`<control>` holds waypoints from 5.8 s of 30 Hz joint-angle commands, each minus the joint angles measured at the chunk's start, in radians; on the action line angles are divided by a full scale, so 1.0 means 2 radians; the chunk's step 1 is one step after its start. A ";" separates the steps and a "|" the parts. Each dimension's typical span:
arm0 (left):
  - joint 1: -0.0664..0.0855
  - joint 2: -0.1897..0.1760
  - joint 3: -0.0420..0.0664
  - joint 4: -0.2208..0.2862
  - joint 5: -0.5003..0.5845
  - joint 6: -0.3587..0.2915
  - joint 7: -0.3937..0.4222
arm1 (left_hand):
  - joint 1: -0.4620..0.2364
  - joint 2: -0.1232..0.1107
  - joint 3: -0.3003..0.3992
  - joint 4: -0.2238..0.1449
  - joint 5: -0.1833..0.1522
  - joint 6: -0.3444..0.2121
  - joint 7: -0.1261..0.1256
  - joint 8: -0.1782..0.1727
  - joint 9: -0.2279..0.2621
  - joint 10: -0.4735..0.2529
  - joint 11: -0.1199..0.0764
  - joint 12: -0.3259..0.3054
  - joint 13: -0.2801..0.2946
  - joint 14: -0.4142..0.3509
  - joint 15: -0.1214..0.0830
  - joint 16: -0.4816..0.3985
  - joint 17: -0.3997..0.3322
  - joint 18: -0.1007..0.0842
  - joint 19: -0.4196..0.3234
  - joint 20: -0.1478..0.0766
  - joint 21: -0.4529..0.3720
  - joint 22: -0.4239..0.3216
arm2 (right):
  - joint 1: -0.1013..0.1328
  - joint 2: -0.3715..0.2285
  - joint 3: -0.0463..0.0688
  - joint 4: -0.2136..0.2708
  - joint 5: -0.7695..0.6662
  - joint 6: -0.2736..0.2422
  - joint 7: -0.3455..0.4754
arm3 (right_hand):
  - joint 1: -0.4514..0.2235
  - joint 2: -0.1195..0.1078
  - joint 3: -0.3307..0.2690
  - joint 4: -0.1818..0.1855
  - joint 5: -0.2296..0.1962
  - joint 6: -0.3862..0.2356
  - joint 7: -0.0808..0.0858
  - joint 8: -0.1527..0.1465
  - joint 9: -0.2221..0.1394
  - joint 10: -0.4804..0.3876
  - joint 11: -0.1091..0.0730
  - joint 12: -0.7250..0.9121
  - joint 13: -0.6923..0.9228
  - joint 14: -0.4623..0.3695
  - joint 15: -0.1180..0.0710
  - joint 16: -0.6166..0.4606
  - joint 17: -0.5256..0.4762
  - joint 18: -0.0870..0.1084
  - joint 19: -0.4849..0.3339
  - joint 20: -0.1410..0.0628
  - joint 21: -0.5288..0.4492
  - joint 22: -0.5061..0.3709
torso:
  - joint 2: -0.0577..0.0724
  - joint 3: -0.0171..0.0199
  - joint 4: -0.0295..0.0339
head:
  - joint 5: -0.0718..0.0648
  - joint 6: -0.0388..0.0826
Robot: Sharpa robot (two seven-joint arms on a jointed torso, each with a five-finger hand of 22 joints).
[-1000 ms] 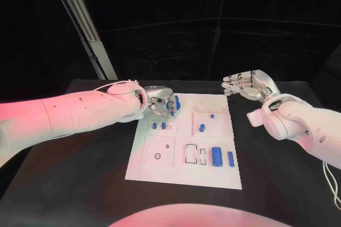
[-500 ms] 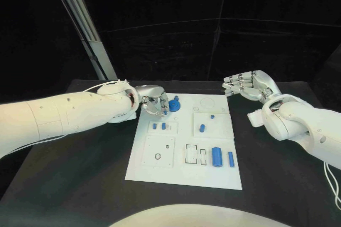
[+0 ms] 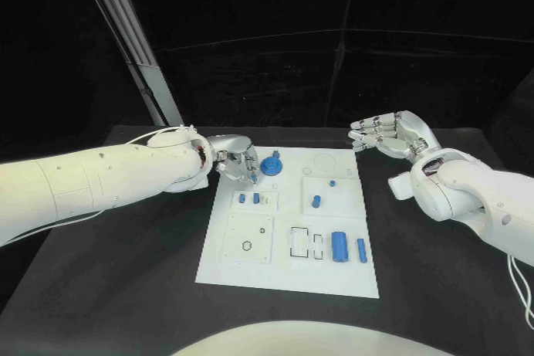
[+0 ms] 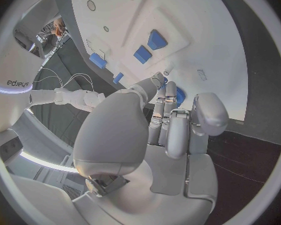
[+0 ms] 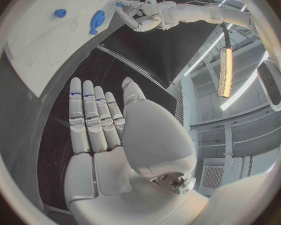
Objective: Assemble the parts on the task board
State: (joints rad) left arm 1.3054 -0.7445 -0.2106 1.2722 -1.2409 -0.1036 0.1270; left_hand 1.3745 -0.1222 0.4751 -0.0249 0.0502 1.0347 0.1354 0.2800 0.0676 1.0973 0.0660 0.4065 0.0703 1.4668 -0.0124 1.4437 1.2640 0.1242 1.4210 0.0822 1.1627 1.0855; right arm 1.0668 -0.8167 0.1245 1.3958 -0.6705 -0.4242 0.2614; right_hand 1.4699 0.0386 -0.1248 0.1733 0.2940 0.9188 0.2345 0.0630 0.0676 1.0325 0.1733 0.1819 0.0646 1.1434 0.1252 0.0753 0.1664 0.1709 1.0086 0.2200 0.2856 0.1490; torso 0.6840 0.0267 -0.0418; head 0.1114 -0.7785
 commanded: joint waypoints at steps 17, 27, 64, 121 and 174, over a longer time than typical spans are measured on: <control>0.001 0.006 0.000 -0.009 0.008 0.028 -0.017 | -0.005 -0.002 0.003 0.000 0.003 0.004 -0.001 -0.003 0.000 0.004 -0.002 -0.004 0.001 0.018 -0.002 -0.001 -0.004 -0.010 0.002 0.001 0.000 -0.002 | 0.001 -0.001 0.000 0.002 0.001 0.000 0.005 | 0.001 0.005 -0.001 -0.003 -0.001 -0.004 0.002 0.000 0.000 -0.004 0.000 0.002 -0.001 -0.004 -0.001 -0.002 -0.001 0.005 0.003 0.002 -0.003 -0.001 | 0.000 0.0001 0.0003 | -0.001 -0.002; 0.001 0.009 0.000 -0.009 0.008 0.037 -0.018 | -0.005 -0.002 0.003 0.000 0.003 0.004 -0.001 -0.003 0.000 0.004 -0.002 -0.004 0.001 0.018 -0.003 -0.002 -0.004 -0.010 0.002 0.001 0.000 -0.003 | 0.001 -0.002 0.000 0.002 0.001 0.000 0.005 | 0.001 0.005 -0.001 -0.003 -0.001 -0.004 0.002 0.000 0.000 -0.004 0.000 0.002 -0.001 -0.004 -0.001 -0.002 -0.001 0.005 0.003 0.002 -0.003 -0.001 | 0.000 0.0000 0.0003 | -0.001 0.000; 0.001 0.014 0.000 -0.018 0.008 0.055 -0.034 | -0.015 -0.008 0.003 -0.004 0.002 -0.033 0.006 -0.040 -0.003 -0.015 0.007 -0.026 0.000 0.011 0.005 -0.009 -0.021 -0.006 -0.011 0.007 -0.018 -0.018 | 0.001 -0.002 0.000 0.003 0.001 -0.001 0.006 | 0.001 0.007 -0.001 -0.004 -0.001 -0.004 0.002 0.000 0.000 -0.004 0.000 0.004 -0.001 -0.004 -0.001 -0.002 -0.001 0.005 0.004 0.002 -0.004 -0.002 | 0.000 -0.0002 0.0003 | -0.001 -0.002; 0.000 -0.043 -0.003 0.070 0.681 -0.026 0.196 | -0.041 0.013 0.012 0.003 0.015 -0.034 0.027 -0.047 0.000 -0.045 0.024 -0.015 0.003 -0.103 0.019 -0.161 -0.295 0.030 -0.116 0.021 -0.225 -0.212 | -0.008 0.032 0.000 0.017 -0.511 0.154 -0.174 | 0.032 -0.032 0.096 -0.035 -0.038 0.044 -0.031 0.001 0.000 0.062 -0.038 -0.045 -0.001 0.168 -0.062 0.357 0.252 -0.016 0.130 -0.059 0.391 0.335 | 0.000 -0.0005 0.0010 | -0.027 0.014; 0.000 -0.041 -0.003 0.067 0.684 -0.019 0.187 | -0.045 0.021 0.006 0.006 0.014 -0.035 0.026 -0.044 0.001 -0.048 0.023 -0.008 0.004 -0.103 0.019 -0.159 -0.296 0.030 -0.112 0.022 -0.229 -0.216 | -0.009 0.057 -0.007 0.020 -0.584 0.231 -0.217 | 0.024 -0.050 0.194 -0.039 -0.080 0.069 -0.038 0.002 0.001 0.087 -0.045 -0.051 0.001 0.167 -0.065 0.485 0.354 -0.032 0.147 -0.059 0.492 0.456 | 0.000 -0.0003 0.0001 | -0.028 0.008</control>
State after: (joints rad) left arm 1.3034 -0.8259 -0.2171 1.4054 0.1214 -0.1517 0.4940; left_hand 1.2880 -0.0854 0.4936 -0.0140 0.0774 0.9683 0.1839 0.1864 0.0672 1.0077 0.1091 0.3858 0.0769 1.2631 0.0234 1.1223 0.6731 0.1694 1.1956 0.1255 0.7113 0.6541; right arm 1.0610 -0.7044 0.1228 1.4375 -1.8051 -0.0379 -0.1488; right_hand 1.5173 -0.0539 0.2587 0.0946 0.1390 1.0482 0.1594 0.0659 0.0688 1.1975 0.0840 0.0839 0.0672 1.4649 -0.0034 1.0425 0.8740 0.1238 1.2995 0.0999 1.2662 1.0599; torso 0.6841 0.0255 -0.0413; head 0.0555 -0.7620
